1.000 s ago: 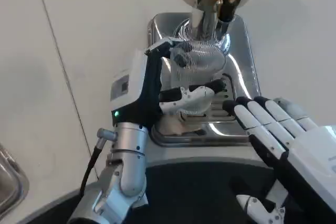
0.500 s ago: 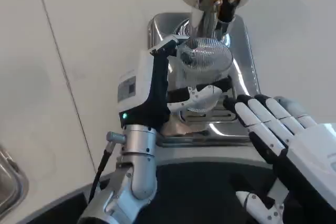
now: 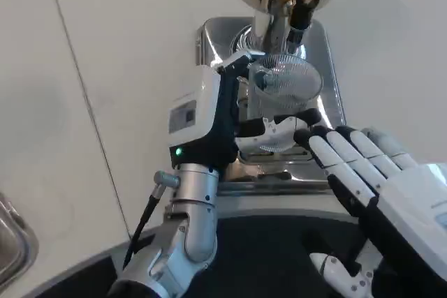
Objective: Grasp the cup under the faucet to collect the drink, then remove the cup.
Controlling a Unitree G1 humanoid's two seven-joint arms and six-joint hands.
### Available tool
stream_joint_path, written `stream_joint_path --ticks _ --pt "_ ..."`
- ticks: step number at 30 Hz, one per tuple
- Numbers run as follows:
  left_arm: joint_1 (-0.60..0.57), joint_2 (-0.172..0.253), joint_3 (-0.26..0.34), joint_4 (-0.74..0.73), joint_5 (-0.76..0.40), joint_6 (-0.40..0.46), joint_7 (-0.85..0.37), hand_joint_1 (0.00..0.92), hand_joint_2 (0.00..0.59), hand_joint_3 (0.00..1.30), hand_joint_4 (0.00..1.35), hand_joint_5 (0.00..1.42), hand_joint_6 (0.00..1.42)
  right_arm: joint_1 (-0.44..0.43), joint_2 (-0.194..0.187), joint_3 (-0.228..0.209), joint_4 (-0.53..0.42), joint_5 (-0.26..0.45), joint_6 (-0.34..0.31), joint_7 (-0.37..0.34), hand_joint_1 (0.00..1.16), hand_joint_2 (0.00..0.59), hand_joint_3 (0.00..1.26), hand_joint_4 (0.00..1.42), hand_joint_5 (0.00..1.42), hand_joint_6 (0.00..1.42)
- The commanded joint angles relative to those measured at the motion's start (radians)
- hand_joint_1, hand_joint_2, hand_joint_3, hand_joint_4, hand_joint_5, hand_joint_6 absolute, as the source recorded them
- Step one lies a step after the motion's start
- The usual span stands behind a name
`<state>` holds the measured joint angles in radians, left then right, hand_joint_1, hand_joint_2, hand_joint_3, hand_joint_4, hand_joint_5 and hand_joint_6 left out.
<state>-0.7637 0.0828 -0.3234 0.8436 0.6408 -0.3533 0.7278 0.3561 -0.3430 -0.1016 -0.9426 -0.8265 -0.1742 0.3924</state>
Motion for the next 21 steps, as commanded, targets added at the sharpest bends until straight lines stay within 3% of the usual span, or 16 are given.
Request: stream_joint_path --ticks 1,4,7,15,21 --pt "-0.020 0.006 -0.006 0.010 -0.007 -0.006 -0.027 0.498 0.021 0.57 0.59 1.01 1.22 -0.004 -0.002 0.006 0.009 0.000 0.008 0.011 0.18 0.521 0.00 0.00 0.00 0.00" --pt "-0.027 0.020 -0.014 0.017 -0.006 -0.011 -0.052 0.384 0.033 0.36 0.38 0.87 1.05 -0.004 -0.002 0.010 0.011 -0.001 0.009 0.010 0.18 0.521 0.00 0.00 0.00 0.00" --pt "-0.027 0.037 -0.010 0.025 -0.015 -0.026 -0.070 0.333 0.042 0.28 0.26 0.73 0.88 -0.008 -0.001 0.021 0.016 -0.004 0.009 0.009 0.18 0.520 0.00 0.00 0.00 0.00" --pt "-0.024 0.080 -0.003 0.020 -0.019 -0.055 -0.078 0.280 0.040 0.23 0.21 0.64 0.73 -0.033 0.002 0.044 0.038 -0.012 0.017 0.005 0.19 0.516 0.00 0.00 0.00 0.00" --pt "0.005 0.167 0.007 -0.026 -0.020 -0.100 -0.117 0.192 0.019 0.19 0.16 0.56 0.55 -0.035 0.000 0.053 0.043 -0.009 0.015 0.000 0.20 0.515 0.00 0.00 0.00 0.00"
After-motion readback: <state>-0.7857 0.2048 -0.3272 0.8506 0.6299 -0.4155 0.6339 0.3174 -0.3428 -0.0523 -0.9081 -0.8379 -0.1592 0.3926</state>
